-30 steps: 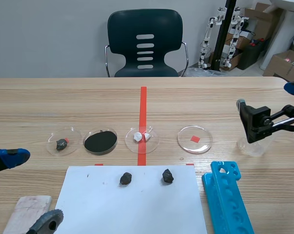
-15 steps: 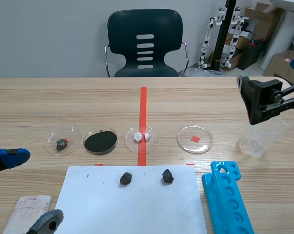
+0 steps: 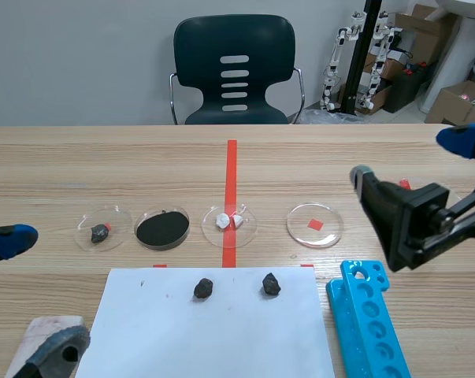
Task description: Return to the home posture
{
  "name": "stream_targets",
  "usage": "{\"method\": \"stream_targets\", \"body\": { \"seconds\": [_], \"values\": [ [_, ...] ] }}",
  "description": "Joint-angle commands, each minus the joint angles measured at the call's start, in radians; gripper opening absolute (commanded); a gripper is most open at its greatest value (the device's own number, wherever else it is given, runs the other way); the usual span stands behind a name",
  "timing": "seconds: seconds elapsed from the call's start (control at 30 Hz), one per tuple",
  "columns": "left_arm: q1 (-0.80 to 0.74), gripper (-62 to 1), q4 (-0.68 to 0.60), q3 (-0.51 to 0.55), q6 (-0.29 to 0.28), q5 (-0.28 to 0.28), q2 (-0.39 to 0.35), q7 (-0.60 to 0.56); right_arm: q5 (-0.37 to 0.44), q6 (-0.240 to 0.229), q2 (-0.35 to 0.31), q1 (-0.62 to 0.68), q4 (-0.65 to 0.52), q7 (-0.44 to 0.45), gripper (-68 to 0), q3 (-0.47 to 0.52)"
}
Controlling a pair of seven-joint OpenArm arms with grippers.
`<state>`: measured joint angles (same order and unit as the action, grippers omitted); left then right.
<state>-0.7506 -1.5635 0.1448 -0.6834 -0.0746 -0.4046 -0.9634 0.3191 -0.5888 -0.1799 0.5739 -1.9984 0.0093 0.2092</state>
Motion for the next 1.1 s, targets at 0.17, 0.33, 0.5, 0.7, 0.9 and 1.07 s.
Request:
{"method": "stream_targets", "body": {
  "seconds": [0.17, 0.33, 0.5, 0.7, 0.9, 1.07],
  "values": [
    [-0.09, 1.4, -0.143, 0.088, -0.013, 0.018, 0.003, -0.012, -0.002, 0.004, -0.011, 0.077, -0.055, 0.042, -2.1, -0.061],
    [-0.181, 1.4, -0.295, 0.143, -0.013, 0.019, 0.012, 0.126, -0.058, 0.004, -0.011, 0.138, -0.098, 0.082, -2.1, -0.092],
    [-0.217, 1.4, -0.388, 0.173, -0.013, 0.018, 0.045, 0.326, -0.092, 0.005, -0.011, 0.187, -0.135, 0.095, -2.1, -0.108],
    [-0.218, 1.4, -0.411, 0.22, 0.063, 0.018, 0.116, 0.536, -0.112, 0.005, -0.011, 0.241, -0.151, 0.137, -2.1, -0.115],
    [-0.209, 1.4, -0.411, 0.22, 0.098, 0.018, 0.117, 0.56, -0.137, 0.005, -0.011, 0.24, -0.151, 0.138, -2.1, -0.115],
    [-0.163, 1.4, -0.41, 0.212, 0.097, 0.018, 0.077, 0.565, -0.137, 0.005, -0.011, 0.238, -0.151, 0.135, -2.1, -0.115]
  ]
}}
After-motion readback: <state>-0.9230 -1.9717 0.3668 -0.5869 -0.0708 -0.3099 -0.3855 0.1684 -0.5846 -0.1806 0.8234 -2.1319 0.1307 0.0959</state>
